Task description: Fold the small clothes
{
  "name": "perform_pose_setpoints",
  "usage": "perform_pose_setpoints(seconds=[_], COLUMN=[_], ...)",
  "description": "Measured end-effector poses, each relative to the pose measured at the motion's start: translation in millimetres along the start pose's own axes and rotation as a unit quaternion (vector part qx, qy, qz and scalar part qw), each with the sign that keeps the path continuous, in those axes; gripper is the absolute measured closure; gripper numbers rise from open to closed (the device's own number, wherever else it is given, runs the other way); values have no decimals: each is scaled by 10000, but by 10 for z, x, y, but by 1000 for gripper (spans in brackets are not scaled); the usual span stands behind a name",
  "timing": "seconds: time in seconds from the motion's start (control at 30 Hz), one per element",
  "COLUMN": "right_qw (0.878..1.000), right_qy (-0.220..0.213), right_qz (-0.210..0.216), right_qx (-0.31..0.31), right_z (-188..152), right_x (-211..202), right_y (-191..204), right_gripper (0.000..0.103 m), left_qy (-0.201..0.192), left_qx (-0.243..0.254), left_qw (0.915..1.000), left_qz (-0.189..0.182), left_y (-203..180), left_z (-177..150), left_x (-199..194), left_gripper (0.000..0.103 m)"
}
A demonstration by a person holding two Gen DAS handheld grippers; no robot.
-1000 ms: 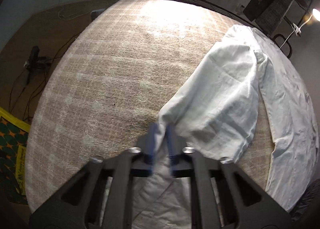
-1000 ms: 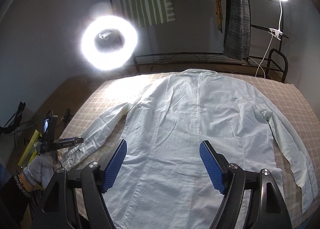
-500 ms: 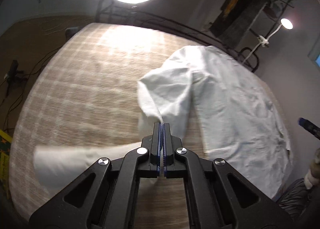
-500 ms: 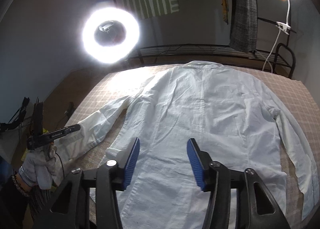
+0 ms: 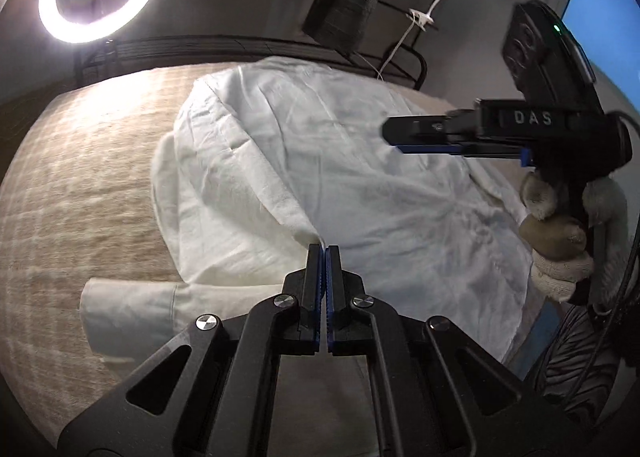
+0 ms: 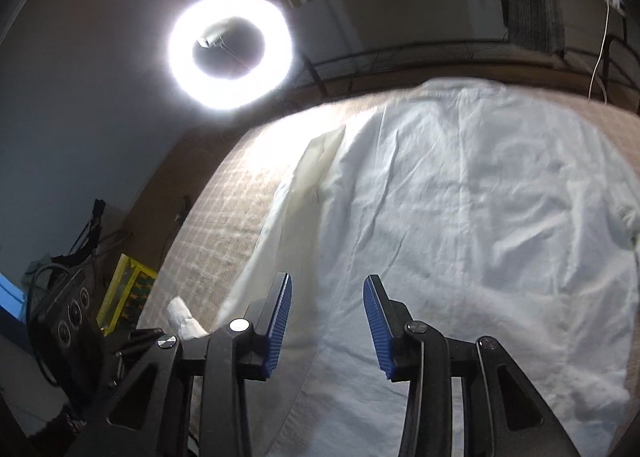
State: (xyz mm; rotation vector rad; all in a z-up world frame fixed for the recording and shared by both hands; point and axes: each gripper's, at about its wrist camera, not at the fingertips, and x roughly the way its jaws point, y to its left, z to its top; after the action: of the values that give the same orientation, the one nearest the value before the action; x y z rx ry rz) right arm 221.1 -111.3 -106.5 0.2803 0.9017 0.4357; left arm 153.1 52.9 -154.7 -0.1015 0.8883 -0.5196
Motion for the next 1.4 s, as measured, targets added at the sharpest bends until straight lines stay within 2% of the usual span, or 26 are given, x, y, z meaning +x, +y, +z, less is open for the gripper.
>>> perform_pose_setpoints(seconds=[0.13,0.2,0.23,0.27,0.3,0.4,0.53,0.6,0.67,0.7,0.73,0.77,0.87,1.0,1.03,1.07,1.1,1.27,1.4], right_qw=[9996,9995,9995,9995,9995,9993,9980,9956,9952,9950,9951,9954,9957,9960,9960,9960,9960,9963,9966], right_qy=[212,228,223,215,210,282,566,766,809,828,831,822,808,814,817,817,822,787,726], right_qz=[140,20,-29,-76,-94,5,166,399,459,489,488,450,402,276,257,251,235,148,187], right_qx=[156,200,200,200,216,241,231,370,308,266,236,209,222,240,242,245,254,325,333], right_z=[-93,-112,-123,-132,-153,-228,-418,-504,-549,-553,-553,-541,-520,-503,-503,-502,-506,-486,-457], right_x=[153,167,157,144,115,71,158,231,274,301,326,355,439,500,497,505,507,472,404], right_y=[-134,-203,-233,-268,-299,-344,-334,-283,-180,-127,-90,-55,5,-7,-19,-35,-55,-131,-137], right_gripper=[65,65,65,65,65,65,65,65,64,64,63,63,63,63,63,64,64,65,65], left_qy=[359,464,482,459,412,170,-207,-194,-12,55,76,92,392,684,545,573,638,387,67], left_qx=[142,149,144,140,137,74,-377,-558,-1034,-1282,-1544,-1603,-1729,-1784,-1683,-1637,-1629,-1293,-567], left_qw=[9993,9988,9987,9988,9990,9997,9977,9949,9915,9889,9847,9835,9793,9774,9801,9815,9819,9887,9957], left_qz=[-11,-15,20,39,33,139,520,813,790,743,803,830,972,901,906,816,730,646,723], left_y=[-114,-127,-133,-135,-134,-91,172,356,581,690,831,894,1099,1243,1224,1215,1198,957,552], left_z=[-73,-114,-149,-182,-210,-317,-426,-457,-437,-425,-410,-396,-312,-347,-345,-344,-333,-279,-253], left_x=[170,171,133,78,0,-357,-751,-770,-663,-604,-533,-481,-195,110,104,113,146,9,-354], left_gripper=[101,88,73,67,64,64,63,61,45,44,44,44,44,44,54,95,101,102,102])
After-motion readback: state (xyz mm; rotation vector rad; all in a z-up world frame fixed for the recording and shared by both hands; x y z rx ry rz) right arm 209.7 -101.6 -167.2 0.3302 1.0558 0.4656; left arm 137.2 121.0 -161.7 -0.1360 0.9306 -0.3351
